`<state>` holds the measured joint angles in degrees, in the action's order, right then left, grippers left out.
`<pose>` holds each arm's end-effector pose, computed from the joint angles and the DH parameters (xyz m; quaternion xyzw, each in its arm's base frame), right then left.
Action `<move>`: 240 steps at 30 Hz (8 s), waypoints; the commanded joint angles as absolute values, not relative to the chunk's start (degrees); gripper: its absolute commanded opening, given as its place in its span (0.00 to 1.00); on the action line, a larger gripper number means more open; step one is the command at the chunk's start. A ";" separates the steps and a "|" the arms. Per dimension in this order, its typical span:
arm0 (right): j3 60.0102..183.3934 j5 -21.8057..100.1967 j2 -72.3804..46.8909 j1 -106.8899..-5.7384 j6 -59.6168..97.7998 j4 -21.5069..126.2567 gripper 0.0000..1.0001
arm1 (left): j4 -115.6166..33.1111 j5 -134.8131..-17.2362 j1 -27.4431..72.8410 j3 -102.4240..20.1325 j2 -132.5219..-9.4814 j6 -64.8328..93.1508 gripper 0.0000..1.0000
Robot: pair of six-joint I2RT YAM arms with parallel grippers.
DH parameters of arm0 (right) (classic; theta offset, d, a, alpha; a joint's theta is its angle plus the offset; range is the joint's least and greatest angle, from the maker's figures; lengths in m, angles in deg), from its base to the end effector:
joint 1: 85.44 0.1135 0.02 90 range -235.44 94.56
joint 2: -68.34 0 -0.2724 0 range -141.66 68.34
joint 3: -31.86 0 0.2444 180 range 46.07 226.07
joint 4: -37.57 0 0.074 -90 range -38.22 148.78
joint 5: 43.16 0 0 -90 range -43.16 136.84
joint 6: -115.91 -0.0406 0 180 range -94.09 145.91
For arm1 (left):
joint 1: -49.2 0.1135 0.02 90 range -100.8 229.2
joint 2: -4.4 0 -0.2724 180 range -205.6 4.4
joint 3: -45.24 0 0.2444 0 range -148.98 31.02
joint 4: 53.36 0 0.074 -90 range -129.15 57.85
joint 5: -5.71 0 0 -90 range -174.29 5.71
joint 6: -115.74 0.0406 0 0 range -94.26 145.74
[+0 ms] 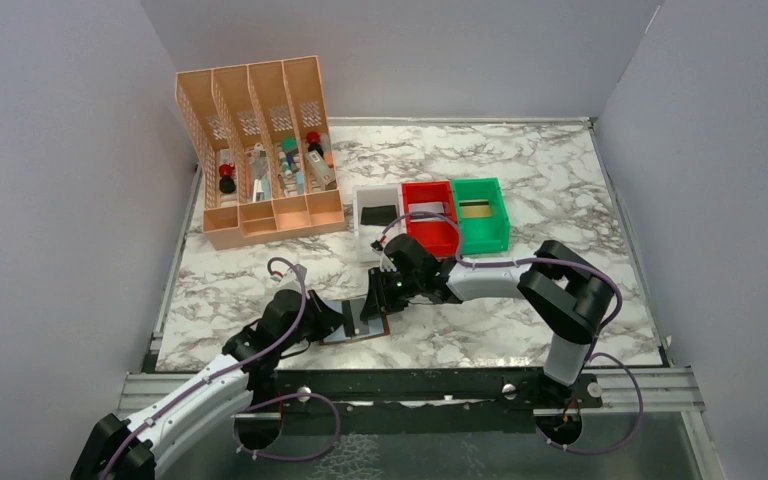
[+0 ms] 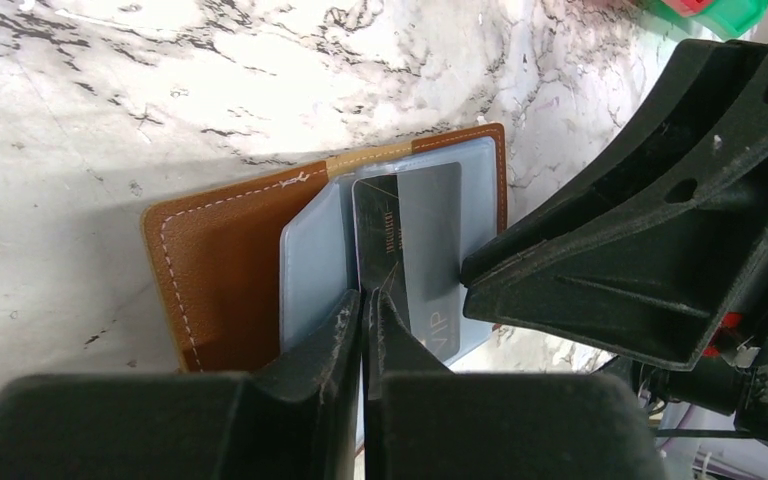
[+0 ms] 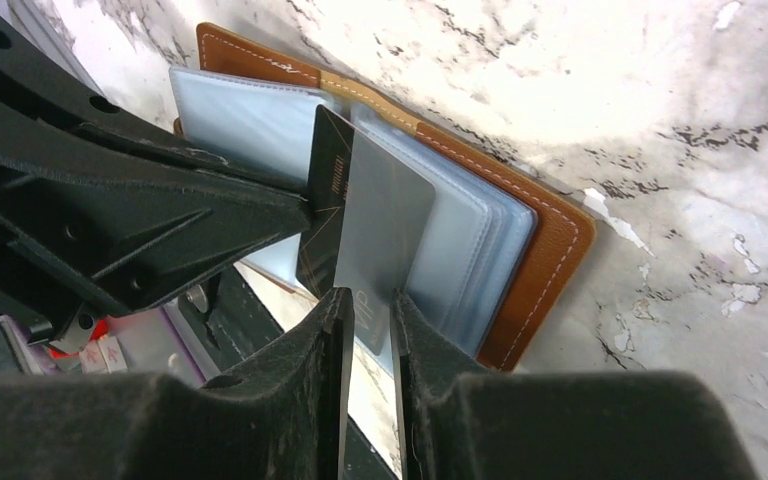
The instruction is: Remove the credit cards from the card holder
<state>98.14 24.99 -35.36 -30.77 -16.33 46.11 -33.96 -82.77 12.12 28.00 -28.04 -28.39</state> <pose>0.1937 0.2994 0.1494 -0.1692 0.8972 0.3920 0.1127 0.0953 -0.0734 0.1305 -0.1251 0.8764 -0.3403 0.3168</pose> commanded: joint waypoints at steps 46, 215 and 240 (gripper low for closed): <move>93.10 39.53 -36.66 -30.25 -22.20 54.16 0.17 | -31.79 -83.10 12.45 23.31 -35.48 -25.47 0.00; 128.00 67.26 -50.58 -36.49 59.88 46.31 0.01 | -17.98 -92.52 21.40 -5.66 -42.63 -6.11 0.99; 131.68 64.10 -54.42 -36.49 56.00 56.78 0.10 | -17.46 -95.51 21.40 -6.51 -39.34 -0.59 0.99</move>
<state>132.35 67.09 -55.21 -36.75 57.83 53.23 -17.41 -94.31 21.34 -5.97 -39.32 -1.40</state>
